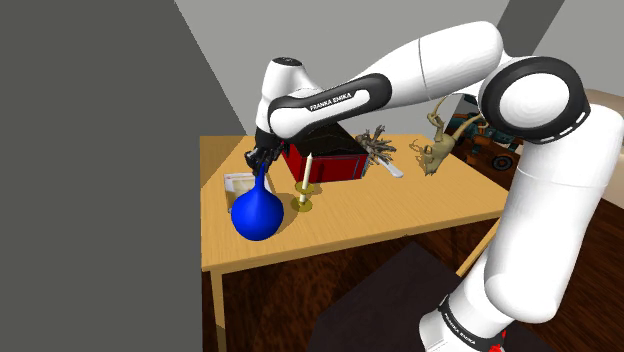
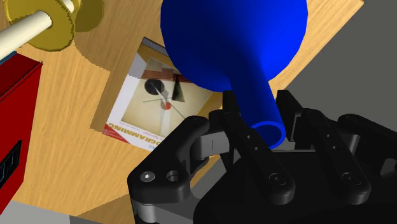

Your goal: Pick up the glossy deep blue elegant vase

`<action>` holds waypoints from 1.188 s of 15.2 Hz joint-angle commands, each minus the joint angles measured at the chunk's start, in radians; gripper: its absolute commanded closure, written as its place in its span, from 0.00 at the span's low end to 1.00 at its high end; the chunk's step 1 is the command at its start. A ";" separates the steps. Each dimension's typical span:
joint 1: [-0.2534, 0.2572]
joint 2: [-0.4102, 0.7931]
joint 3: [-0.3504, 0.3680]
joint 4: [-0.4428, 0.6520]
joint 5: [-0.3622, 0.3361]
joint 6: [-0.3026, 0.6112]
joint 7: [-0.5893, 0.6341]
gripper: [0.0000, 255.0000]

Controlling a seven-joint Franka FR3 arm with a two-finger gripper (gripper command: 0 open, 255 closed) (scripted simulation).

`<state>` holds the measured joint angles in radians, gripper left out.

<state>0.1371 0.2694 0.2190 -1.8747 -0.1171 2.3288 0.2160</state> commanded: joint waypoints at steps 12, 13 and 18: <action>-0.002 -0.022 0.003 0.026 0.009 -0.047 -0.008 1.00; -0.003 -0.027 0.004 0.033 0.012 -0.059 -0.010 1.00; -0.004 -0.049 0.006 0.072 0.021 -0.119 -0.017 1.00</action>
<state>0.1338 0.2271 0.2248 -1.8090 -0.0985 2.2205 0.2011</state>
